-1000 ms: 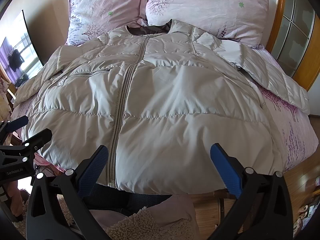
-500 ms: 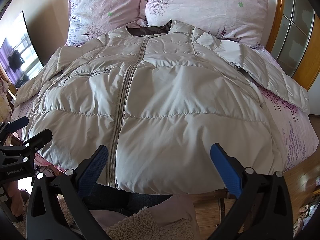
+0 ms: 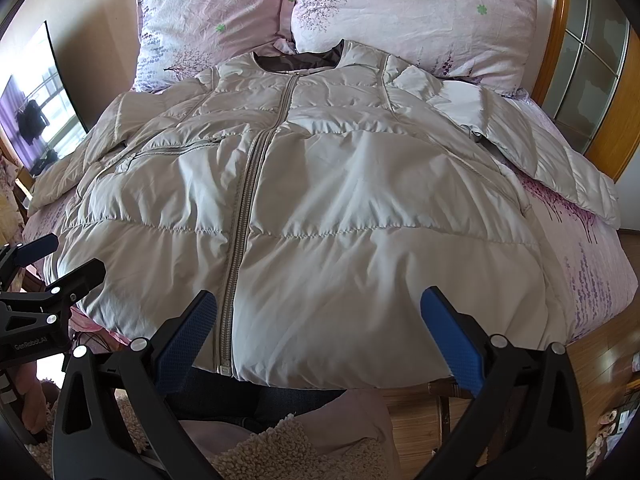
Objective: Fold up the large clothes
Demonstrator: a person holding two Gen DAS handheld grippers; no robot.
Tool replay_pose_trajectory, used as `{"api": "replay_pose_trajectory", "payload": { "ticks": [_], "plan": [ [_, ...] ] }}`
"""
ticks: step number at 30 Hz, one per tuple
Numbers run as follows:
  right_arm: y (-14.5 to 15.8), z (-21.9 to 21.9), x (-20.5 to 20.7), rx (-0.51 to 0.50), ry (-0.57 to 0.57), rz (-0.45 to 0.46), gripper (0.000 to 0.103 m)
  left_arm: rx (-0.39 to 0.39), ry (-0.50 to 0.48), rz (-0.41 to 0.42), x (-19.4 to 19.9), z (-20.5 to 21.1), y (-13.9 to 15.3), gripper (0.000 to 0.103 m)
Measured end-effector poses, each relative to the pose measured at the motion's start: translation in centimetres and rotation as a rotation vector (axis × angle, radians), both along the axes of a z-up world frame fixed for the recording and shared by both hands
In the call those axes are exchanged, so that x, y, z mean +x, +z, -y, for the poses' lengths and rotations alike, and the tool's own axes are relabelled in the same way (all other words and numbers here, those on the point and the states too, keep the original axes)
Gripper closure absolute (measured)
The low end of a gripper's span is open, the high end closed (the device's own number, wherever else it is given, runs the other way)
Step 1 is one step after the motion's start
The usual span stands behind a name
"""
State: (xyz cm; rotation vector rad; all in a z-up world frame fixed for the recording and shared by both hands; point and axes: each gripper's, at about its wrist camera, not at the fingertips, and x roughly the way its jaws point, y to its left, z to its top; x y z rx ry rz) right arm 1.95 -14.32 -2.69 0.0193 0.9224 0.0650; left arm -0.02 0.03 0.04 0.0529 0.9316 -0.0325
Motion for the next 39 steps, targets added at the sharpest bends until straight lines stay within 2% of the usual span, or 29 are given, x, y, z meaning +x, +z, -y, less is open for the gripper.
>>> {"api": "replay_pose_trajectory", "payload": {
  "ticks": [26, 31, 39],
  "plan": [
    [-0.21, -0.03, -0.1, 0.006, 0.0, 0.002, 0.001, -0.002, 0.0, -0.002, 0.03, -0.04, 0.0, 0.002],
    [0.74, -0.05, 0.27, 0.008, 0.0, 0.003, 0.001, -0.002, 0.0, -0.001, -0.38, 0.34, -0.45, 0.002],
    [0.07, 0.3, 0.06, 0.024, 0.003, 0.011, 0.001, -0.003, 0.001, -0.002, -0.31, 0.28, -0.41, 0.002]
  ]
}}
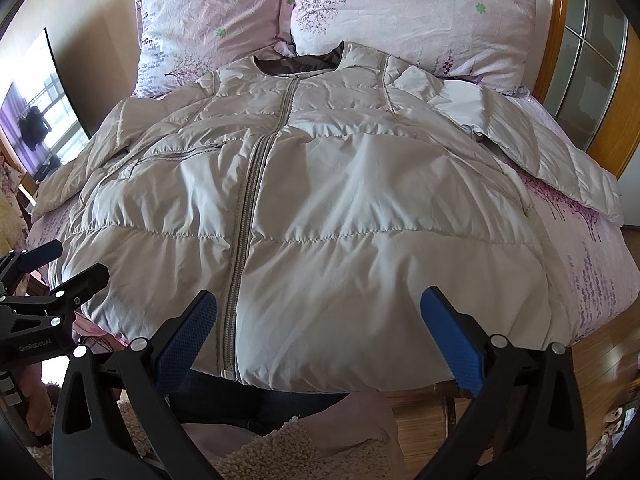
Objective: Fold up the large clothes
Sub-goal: 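Grasp a jacket sleeve with the right gripper and lift it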
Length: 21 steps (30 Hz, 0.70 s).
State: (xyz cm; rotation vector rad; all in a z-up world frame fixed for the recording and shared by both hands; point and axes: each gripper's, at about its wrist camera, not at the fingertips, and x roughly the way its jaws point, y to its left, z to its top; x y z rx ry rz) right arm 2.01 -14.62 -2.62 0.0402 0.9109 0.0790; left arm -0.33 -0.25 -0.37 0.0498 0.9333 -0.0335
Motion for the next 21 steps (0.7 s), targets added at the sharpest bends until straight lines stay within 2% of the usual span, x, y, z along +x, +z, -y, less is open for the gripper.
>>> {"api": "replay_pose_trajectory", "payload": {
  "ticks": [5, 9, 16, 19, 21],
  "plan": [
    [0.3, 1.9, 1.0, 0.075, -0.019, 0.051, 0.001, -0.02, 0.007, 0.005, 0.3, -0.7, 0.1, 0.002],
    [0.3, 7.2, 2.6, 0.276, -0.098, 0.123, 0.001, -0.054, 0.014, -0.002, 2.1, -2.4, 0.3, 0.002],
    [-1.1, 20.5, 4.5, 0.592, -0.512, 0.165, 0.001, -0.085, 0.053, -0.009, 5.8, -4.3, 1.0, 0.002],
    [-1.6, 25.6, 5.0, 0.624, -0.68, 0.199, 0.003, -0.101, 0.06, -0.006, 7.8, -5.1, 1.5, 0.002],
    [-2.4, 28.8, 5.7, 0.639, -0.776, 0.195, 0.015, -0.123, 0.058, -0.011, 9.3, -5.7, 1.7, 0.002]
  ]
}}
